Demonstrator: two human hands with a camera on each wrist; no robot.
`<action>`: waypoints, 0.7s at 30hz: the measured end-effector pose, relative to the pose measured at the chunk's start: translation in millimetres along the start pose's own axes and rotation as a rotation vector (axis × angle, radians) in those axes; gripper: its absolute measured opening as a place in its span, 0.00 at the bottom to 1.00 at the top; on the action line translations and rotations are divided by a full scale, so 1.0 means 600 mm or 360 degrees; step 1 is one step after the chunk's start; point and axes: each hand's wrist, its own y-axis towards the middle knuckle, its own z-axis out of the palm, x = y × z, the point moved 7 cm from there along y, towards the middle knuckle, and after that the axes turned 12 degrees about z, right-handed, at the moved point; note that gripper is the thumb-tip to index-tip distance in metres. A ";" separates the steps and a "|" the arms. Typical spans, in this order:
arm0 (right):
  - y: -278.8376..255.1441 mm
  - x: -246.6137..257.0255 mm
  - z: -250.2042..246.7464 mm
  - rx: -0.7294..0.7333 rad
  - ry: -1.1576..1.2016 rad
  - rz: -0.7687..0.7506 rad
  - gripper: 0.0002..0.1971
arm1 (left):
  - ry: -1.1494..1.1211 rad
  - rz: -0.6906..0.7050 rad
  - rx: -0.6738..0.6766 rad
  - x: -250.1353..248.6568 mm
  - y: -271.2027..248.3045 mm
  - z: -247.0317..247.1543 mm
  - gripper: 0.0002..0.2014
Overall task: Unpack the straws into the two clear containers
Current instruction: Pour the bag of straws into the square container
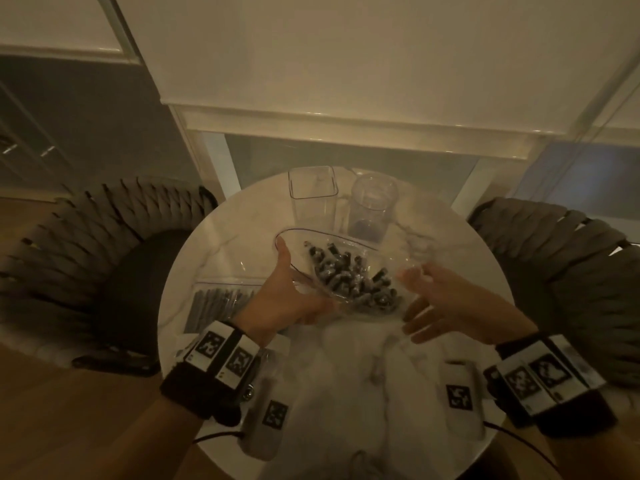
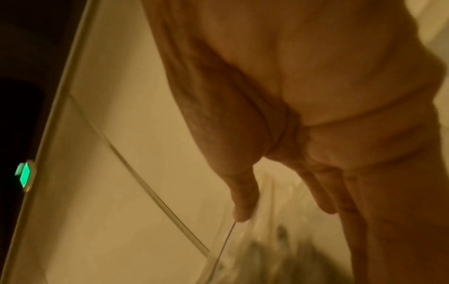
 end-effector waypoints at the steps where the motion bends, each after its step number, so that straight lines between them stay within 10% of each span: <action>1: 0.002 -0.001 0.013 0.0072 0.0076 -0.0026 0.20 | -0.0010 0.0002 0.0002 0.001 0.000 0.010 0.66; 6: 0.023 0.021 0.015 0.0170 0.0712 -0.0384 0.19 | -0.0089 -0.0065 -0.0103 0.026 0.006 0.028 0.62; 12: 0.071 -0.002 0.032 0.0017 0.0940 -0.0035 0.06 | -0.0073 -0.0174 -0.0108 0.046 0.031 0.016 0.68; 21: 0.061 0.094 -0.001 -0.0541 0.0108 -0.0472 0.23 | 0.0177 0.0066 0.0214 -0.015 0.072 0.008 0.65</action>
